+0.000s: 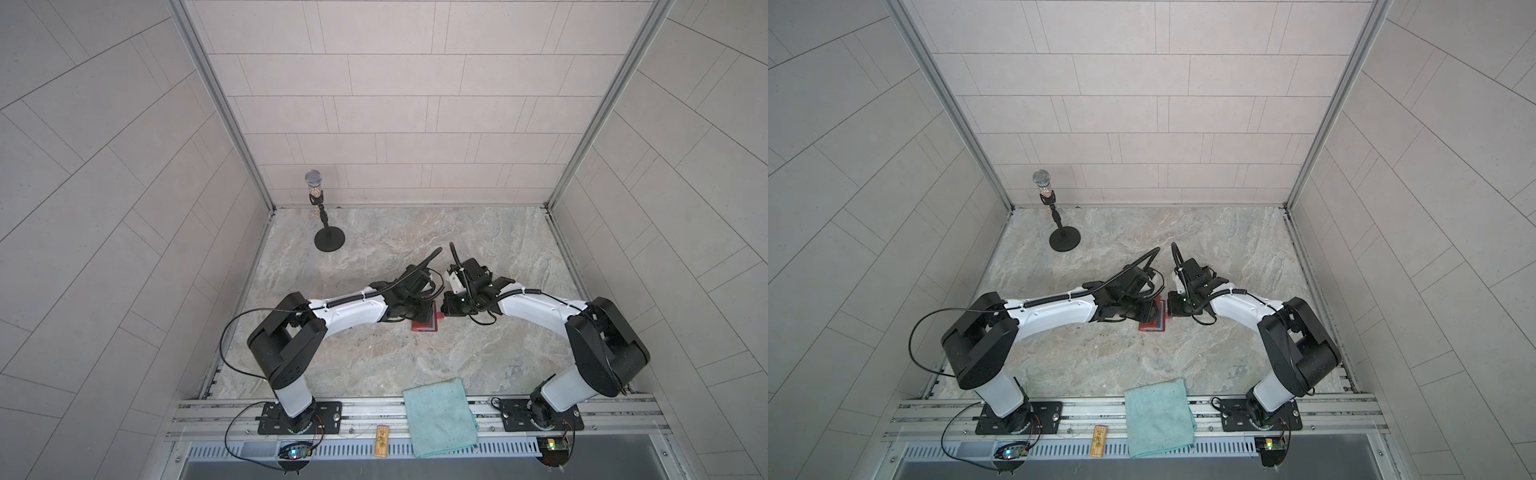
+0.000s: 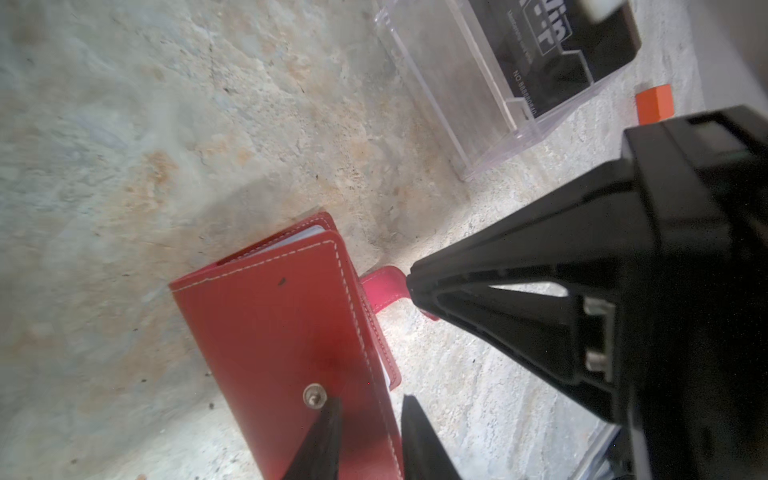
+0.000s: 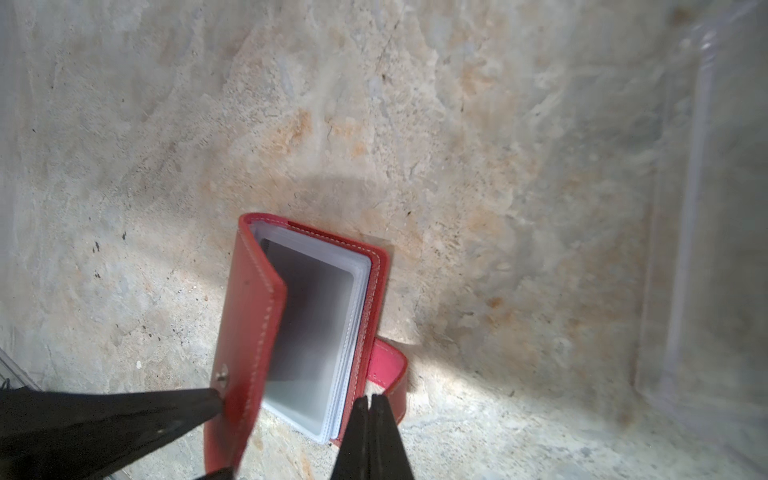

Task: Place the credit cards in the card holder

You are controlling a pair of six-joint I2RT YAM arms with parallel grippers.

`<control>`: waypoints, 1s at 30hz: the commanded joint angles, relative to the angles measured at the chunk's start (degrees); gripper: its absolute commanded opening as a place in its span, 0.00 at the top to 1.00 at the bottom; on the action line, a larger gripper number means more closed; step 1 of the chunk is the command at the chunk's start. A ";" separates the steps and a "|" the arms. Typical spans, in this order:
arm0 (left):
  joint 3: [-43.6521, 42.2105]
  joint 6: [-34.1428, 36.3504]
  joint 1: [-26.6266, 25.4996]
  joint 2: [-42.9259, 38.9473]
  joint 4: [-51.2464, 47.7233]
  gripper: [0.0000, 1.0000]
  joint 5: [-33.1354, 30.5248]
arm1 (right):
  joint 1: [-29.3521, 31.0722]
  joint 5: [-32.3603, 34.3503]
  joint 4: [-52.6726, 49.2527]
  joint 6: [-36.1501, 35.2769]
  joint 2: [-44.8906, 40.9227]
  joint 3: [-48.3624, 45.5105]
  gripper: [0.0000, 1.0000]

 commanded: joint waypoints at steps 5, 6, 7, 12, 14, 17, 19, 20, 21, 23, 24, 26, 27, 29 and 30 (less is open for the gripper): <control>-1.38 -0.60 -0.28 -0.93 4.60 0.55 3.20 | -0.76 -1.61 3.10 2.14 -1.24 -1.42 1.00; -1.64 -0.46 -0.22 -1.48 4.80 0.52 3.03 | -0.81 -1.72 3.30 2.32 -1.15 -1.49 1.00; -1.85 -0.31 -0.15 -1.99 4.97 0.51 2.90 | -0.83 -1.81 3.56 2.50 -1.00 -1.51 1.00; -3.35 -0.45 1.64 -3.75 5.37 0.49 2.89 | -0.85 -1.65 4.22 2.95 -0.53 -1.77 1.00; -4.50 -0.77 2.91 -4.37 5.90 0.49 3.15 | -0.91 -1.56 4.23 2.96 -0.49 -1.78 1.00; -6.40 -1.45 4.63 -4.92 7.43 0.49 4.13 | -0.90 -1.55 4.23 2.95 -0.40 -1.69 1.00; -7.26 -1.88 5.40 -4.40 8.43 0.52 5.09 | -0.94 -1.55 4.22 2.98 -0.40 -1.64 1.00; -7.57 -2.06 5.59 -4.00 8.94 0.54 5.49 | -0.94 -1.64 4.23 2.95 -0.40 -1.61 1.00; -7.88 -2.30 5.75 -3.48 9.49 0.57 5.69 | -0.94 -1.69 4.23 2.95 -0.40 -1.53 1.00; -8.26 -2.66 5.78 -2.37 10.46 0.60 6.05 | -0.94 -1.88 4.31 3.04 -0.51 -1.43 1.00; -8.21 -2.77 5.76 -1.70 10.56 0.63 6.18 | -0.96 -2.07 4.47 3.11 -0.65 -1.47 1.00; -8.44 -3.21 5.77 -0.61 11.28 0.66 6.62 | -0.95 -2.47 4.58 3.14 -0.84 -1.43 1.00; -8.59 -3.44 5.78 -0.12 11.86 0.69 6.85 | -0.94 -2.67 4.66 3.22 -0.99 -1.45 1.00; -8.63 -3.81 5.77 0.64 12.45 0.72 7.17 | -0.94 -2.96 5.06 3.47 -1.10 -1.43 1.00; -8.49 -3.84 5.77 1.04 12.54 0.72 7.15 | -0.95 -3.12 5.31 3.69 -1.10 -1.48 1.00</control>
